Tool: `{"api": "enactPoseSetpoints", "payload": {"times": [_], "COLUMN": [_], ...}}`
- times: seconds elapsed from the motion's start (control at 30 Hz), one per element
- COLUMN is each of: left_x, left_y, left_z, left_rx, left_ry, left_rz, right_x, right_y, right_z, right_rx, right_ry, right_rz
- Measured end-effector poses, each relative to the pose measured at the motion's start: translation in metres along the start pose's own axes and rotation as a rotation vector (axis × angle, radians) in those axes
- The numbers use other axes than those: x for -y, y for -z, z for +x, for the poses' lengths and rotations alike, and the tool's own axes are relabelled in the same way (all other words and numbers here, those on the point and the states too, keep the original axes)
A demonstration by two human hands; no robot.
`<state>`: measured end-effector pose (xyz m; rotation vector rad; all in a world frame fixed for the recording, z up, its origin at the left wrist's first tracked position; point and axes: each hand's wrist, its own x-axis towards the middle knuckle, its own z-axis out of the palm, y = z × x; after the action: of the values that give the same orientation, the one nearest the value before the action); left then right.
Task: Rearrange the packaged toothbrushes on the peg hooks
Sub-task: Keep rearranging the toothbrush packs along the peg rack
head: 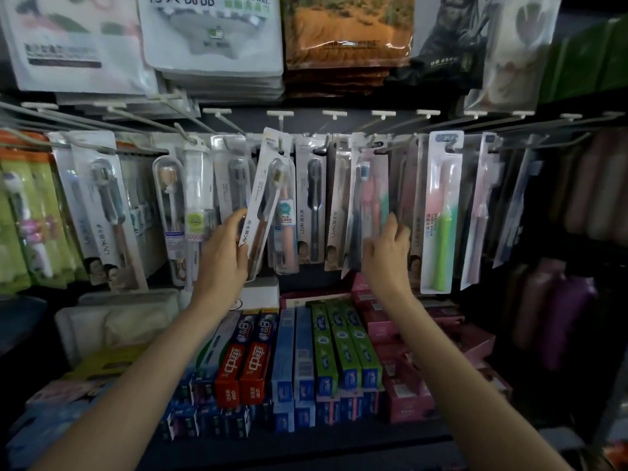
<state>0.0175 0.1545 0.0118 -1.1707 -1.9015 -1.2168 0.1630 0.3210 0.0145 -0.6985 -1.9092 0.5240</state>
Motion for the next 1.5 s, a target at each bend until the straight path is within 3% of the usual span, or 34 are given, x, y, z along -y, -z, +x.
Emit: {"api": "enactPoseSetpoints", "payload": {"times": [0.1, 0.17, 0.33, 0.43, 0.53, 0.67, 0.8, 0.9, 1.13, 1.23, 1.4, 1.5], "left_x": [0.004, 0.005, 0.006, 0.003, -0.001, -0.009, -0.011, -0.004, -0.002, -0.013, -0.018, -0.017], "left_y": [0.002, 0.005, 0.014, 0.023, 0.029, 0.024, 0.017, 0.022, 0.007, -0.007, -0.022, -0.026], "left_z": [0.0, 0.0, 0.0, 0.001, 0.003, 0.001, 0.004, 0.013, 0.028, 0.035, 0.039, 0.04], "left_rx": [0.01, 0.016, 0.046, 0.054, 0.136, 0.236, 0.343, 0.274, 0.241, 0.28, 0.265, 0.238], "left_ry": [-0.024, -0.035, -0.042, -0.019, 0.128, 0.149, 0.066, 0.118, 0.219, 0.262, 0.306, 0.327], "left_rz": [0.005, 0.004, 0.003, -0.026, -0.179, -0.335, -0.34, -0.367, -0.286, -0.258, -0.296, -0.279], "right_x": [0.014, 0.025, 0.041, 0.049, 0.064, 0.083, 0.097, 0.09, 0.064, 0.069, 0.066, 0.06], "right_y": [-0.009, -0.022, -0.063, -0.08, -0.075, -0.051, -0.029, -0.008, 0.033, 0.03, 0.012, 0.004], "right_z": [-0.032, -0.035, -0.019, -0.014, -0.016, -0.014, 0.002, 0.013, 0.028, 0.04, 0.042, 0.031], "right_rx": [-0.129, -0.05, 0.23, 0.198, 0.069, 0.132, 0.229, 0.26, 0.095, 0.108, 0.047, 0.018], "right_ry": [0.326, 0.402, 0.151, 0.101, 0.057, 0.139, 0.278, 0.356, 0.265, 0.297, 0.089, 0.059], "right_rz": [0.069, 0.141, 0.225, 0.293, 0.504, 0.685, 0.431, 0.2, 0.096, 0.054, 0.245, 0.248]}}
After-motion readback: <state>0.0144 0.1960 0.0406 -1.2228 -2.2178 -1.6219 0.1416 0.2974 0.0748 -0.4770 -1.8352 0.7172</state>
